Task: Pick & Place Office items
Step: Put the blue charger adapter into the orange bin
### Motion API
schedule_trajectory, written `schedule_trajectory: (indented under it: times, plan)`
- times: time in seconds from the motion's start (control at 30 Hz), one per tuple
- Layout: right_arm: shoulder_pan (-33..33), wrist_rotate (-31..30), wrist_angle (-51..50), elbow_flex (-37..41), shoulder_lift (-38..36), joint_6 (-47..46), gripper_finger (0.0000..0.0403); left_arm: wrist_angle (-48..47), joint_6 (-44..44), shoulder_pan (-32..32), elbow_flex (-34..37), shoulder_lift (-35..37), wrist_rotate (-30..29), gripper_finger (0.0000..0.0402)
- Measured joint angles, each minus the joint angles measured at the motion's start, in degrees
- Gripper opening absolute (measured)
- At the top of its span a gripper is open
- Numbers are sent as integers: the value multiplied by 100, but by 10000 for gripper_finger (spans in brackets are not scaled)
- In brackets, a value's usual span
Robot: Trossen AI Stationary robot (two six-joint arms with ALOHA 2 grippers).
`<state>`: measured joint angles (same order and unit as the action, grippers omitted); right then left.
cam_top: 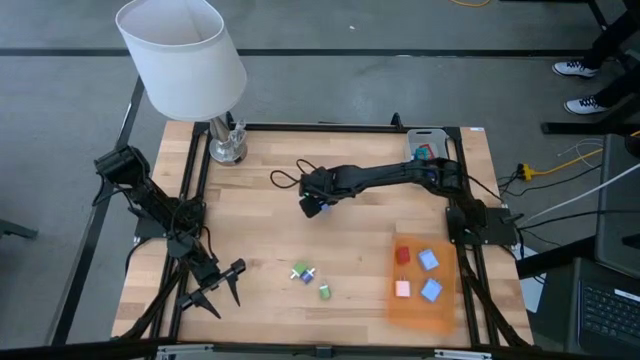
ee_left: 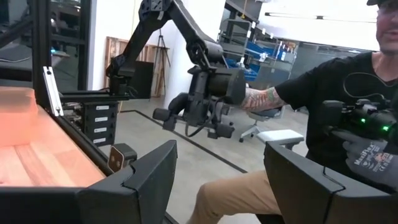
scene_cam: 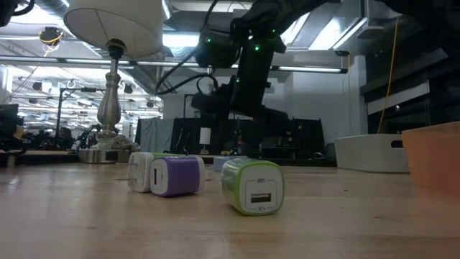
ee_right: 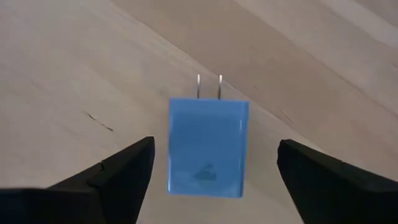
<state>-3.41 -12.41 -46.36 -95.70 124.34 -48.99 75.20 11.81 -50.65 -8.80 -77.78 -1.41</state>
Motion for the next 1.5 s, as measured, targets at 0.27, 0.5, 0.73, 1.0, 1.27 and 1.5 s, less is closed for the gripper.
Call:
schedule_trajectory:
  times: [0.27,0.5,0.73,1.0,1.27,1.5]
  plan:
    - [-83,-4,82,0,67,58,335,-39,0,0,0,0,-2,237]
    - [-78,-37,415,0,69,5,317,-42,0,0,0,0,0,237]
    - [-79,207,486,-6,475,-137,311,-43,2,0,0,0,0,237]
    - [-54,106,481,-37,659,-151,304,-46,0,0,2,0,7,237]
    - [-30,202,535,-15,583,-154,215,-49,0,0,2,0,9,237]
    - [-16,314,520,-40,559,-195,209,-48,0,0,2,0,11,237]
